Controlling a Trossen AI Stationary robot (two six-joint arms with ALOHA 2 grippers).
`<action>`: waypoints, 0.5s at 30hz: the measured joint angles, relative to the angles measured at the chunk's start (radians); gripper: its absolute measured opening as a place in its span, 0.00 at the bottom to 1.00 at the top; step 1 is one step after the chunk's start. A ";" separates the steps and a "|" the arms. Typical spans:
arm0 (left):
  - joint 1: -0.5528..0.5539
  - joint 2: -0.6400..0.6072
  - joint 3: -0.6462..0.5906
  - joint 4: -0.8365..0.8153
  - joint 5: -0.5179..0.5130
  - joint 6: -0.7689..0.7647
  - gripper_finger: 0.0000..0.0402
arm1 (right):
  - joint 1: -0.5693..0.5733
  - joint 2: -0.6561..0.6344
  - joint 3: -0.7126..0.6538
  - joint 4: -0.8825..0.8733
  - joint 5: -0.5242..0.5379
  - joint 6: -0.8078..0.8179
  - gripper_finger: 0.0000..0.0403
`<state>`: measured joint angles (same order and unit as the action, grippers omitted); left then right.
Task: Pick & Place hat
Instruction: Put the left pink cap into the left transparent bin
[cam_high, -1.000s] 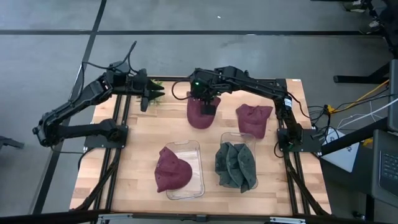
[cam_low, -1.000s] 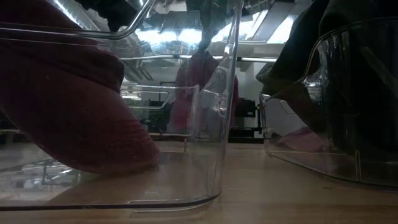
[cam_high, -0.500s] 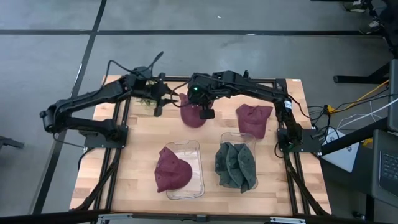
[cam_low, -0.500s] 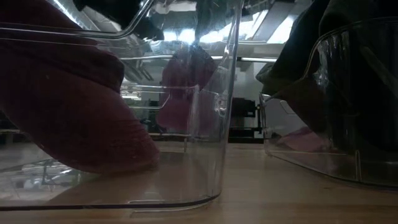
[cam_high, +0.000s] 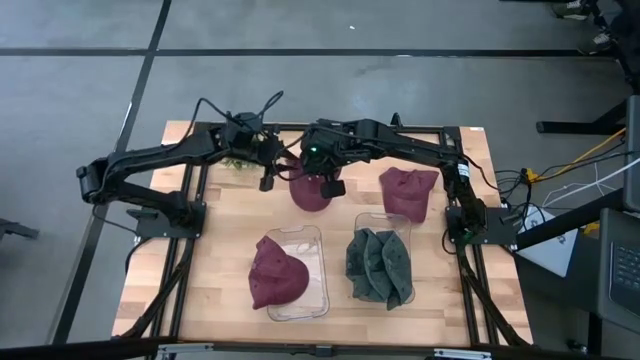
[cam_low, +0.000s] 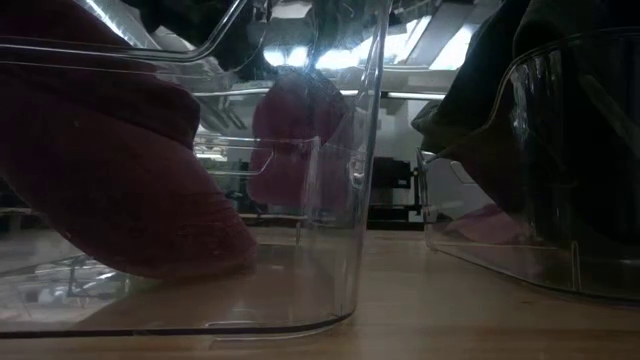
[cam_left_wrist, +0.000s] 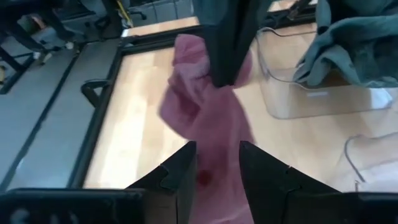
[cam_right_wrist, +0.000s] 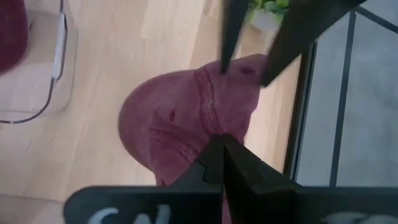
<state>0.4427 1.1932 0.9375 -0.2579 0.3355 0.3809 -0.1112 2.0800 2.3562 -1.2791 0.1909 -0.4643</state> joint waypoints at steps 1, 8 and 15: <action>-0.006 0.007 0.000 0.001 0.000 0.000 0.29 | 0.000 0.000 0.000 0.006 0.000 -0.001 0.00; -0.045 0.045 0.000 0.001 0.001 -0.001 0.28 | 0.005 0.000 0.000 0.025 0.000 -0.009 0.00; -0.056 0.048 0.000 0.000 -0.041 -0.001 0.28 | 0.028 0.000 0.000 0.025 0.000 -0.009 0.00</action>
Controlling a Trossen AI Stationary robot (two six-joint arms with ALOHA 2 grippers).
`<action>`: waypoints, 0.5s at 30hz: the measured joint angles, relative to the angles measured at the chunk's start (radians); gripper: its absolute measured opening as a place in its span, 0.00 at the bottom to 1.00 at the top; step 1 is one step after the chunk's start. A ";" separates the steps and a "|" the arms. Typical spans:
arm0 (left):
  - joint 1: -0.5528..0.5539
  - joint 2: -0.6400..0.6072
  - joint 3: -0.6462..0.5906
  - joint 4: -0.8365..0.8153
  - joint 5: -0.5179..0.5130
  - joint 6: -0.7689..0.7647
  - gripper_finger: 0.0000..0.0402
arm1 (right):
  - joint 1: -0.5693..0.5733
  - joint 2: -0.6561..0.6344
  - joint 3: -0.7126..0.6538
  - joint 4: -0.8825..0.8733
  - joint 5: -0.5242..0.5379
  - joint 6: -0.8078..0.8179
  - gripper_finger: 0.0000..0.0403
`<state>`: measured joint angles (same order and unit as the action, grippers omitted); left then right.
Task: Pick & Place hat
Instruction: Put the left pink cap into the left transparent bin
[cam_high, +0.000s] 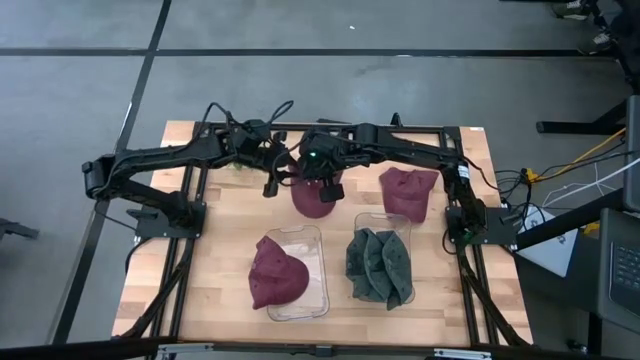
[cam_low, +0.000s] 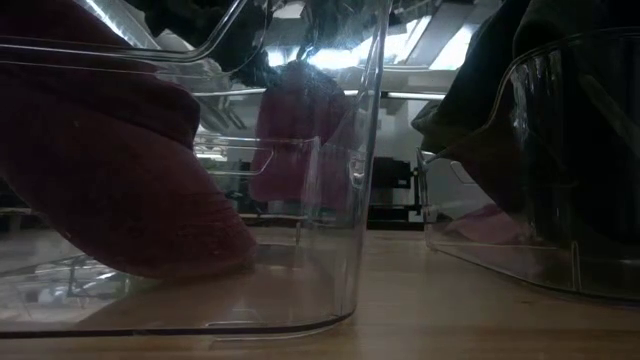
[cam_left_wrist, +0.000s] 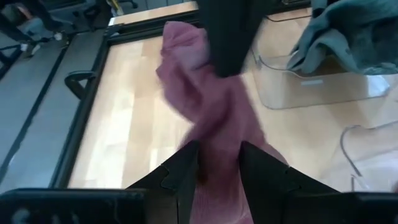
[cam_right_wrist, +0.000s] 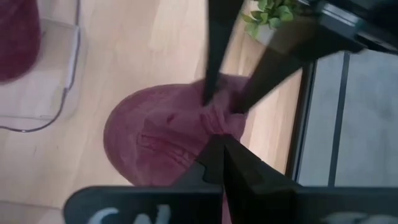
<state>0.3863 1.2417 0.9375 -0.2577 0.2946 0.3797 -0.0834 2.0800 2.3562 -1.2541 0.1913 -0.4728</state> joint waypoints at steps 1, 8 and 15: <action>0.001 -0.002 0.000 0.000 -0.010 -0.001 0.28 | 0.003 0.000 0.000 0.000 0.000 0.000 0.00; -0.006 -0.002 0.000 0.000 -0.022 -0.011 0.28 | 0.002 0.000 0.000 0.000 0.000 0.000 0.00; -0.035 -0.002 0.000 0.006 0.046 -0.009 0.24 | 0.003 0.000 0.000 0.007 -0.001 0.000 0.00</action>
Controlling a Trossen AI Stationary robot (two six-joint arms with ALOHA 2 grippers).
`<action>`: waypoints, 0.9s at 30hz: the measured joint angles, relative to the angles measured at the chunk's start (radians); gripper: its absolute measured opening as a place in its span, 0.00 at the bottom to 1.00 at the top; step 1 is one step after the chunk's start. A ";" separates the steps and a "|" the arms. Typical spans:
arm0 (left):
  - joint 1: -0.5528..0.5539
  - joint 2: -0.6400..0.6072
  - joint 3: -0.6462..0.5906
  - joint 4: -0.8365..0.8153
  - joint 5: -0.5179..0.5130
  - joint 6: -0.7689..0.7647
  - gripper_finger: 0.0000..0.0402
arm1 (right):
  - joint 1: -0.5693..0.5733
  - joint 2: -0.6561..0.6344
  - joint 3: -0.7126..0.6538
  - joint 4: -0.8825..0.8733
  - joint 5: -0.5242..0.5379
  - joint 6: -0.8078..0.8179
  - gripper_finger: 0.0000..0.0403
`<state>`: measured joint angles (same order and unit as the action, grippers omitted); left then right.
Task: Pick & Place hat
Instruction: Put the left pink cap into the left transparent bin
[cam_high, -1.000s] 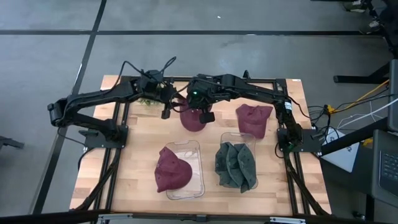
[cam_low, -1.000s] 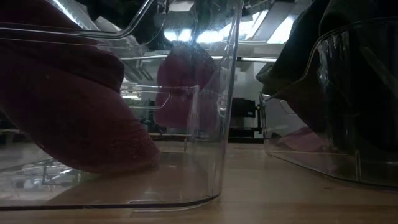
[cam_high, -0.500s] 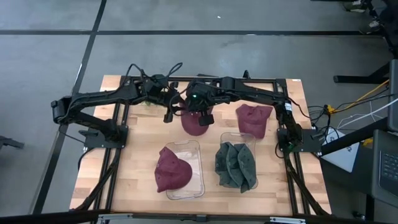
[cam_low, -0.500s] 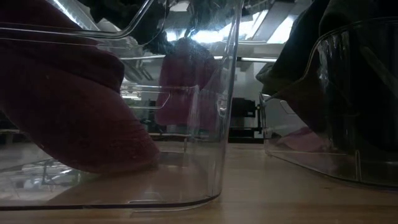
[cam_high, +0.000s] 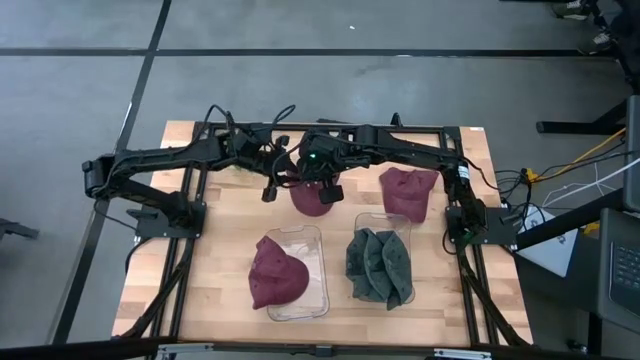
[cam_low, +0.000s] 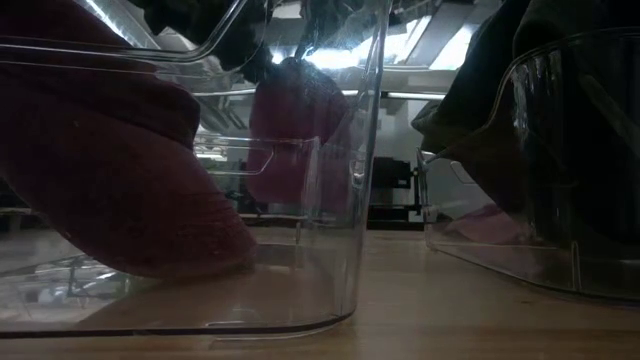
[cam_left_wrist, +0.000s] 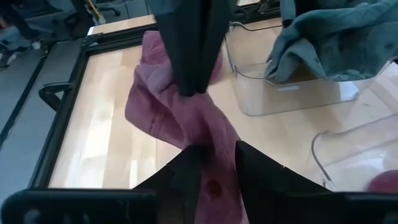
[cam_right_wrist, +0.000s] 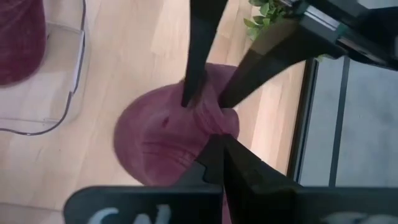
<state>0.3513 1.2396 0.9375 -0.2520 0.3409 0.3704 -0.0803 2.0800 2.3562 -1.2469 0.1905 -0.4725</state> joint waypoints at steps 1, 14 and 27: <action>-0.005 0.000 0.000 0.000 0.000 0.003 0.23 | 0.000 0.000 0.000 0.000 0.000 0.000 0.00; -0.040 0.000 0.000 0.018 -0.022 0.026 0.01 | 0.000 0.000 0.000 -0.006 -0.026 0.000 0.04; -0.042 0.000 0.000 0.024 -0.025 0.028 0.01 | 0.000 0.000 0.000 -0.013 -0.034 0.001 0.06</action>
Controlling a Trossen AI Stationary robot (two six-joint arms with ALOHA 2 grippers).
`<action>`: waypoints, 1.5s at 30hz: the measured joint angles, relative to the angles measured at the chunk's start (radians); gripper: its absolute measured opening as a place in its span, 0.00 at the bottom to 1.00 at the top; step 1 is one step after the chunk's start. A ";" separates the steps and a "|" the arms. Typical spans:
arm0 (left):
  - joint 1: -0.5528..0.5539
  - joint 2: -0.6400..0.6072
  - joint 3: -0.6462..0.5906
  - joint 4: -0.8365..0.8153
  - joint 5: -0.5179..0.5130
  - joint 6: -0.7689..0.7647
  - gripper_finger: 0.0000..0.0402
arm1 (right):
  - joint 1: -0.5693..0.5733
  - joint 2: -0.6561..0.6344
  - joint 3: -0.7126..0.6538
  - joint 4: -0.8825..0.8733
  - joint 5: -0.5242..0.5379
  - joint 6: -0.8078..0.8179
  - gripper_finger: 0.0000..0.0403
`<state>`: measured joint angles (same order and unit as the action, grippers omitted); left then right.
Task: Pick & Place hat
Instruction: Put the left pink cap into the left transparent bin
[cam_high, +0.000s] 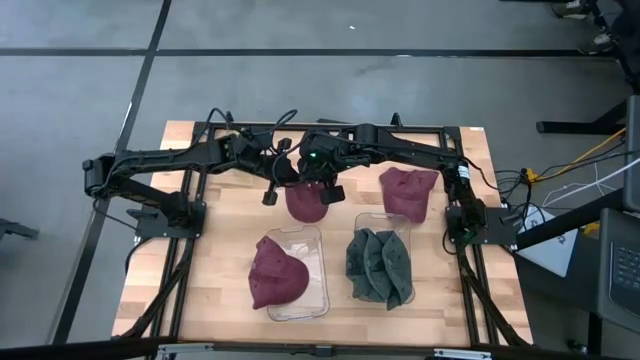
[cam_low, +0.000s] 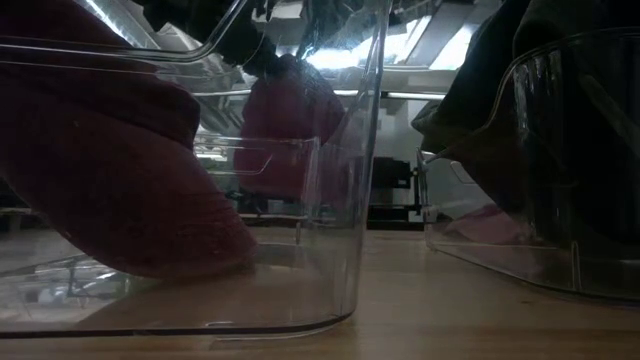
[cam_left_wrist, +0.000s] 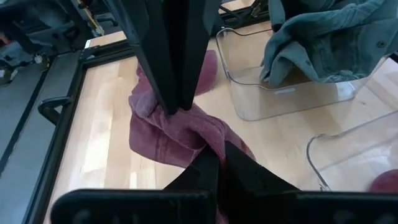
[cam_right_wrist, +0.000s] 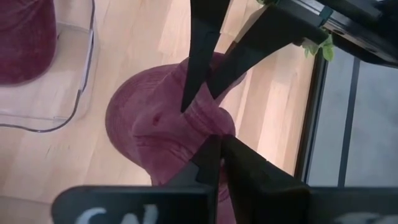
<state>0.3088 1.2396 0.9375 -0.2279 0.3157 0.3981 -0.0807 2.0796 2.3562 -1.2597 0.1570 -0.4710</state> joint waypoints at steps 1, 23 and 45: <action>0.000 0.000 0.000 0.000 0.000 0.000 0.01 | 0.000 0.000 0.000 -0.003 0.000 0.003 0.06; 0.000 0.000 0.000 -0.005 -0.001 -0.002 0.01 | 0.000 -0.003 0.000 -0.082 0.000 0.049 0.49; 0.000 0.000 0.000 -0.008 0.000 -0.018 0.01 | -0.031 -0.216 0.000 -0.088 -0.317 0.122 0.45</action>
<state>0.3089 1.2396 0.9375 -0.2356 0.3153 0.3803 -0.1118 1.8636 2.3562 -1.3478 -0.1598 -0.3490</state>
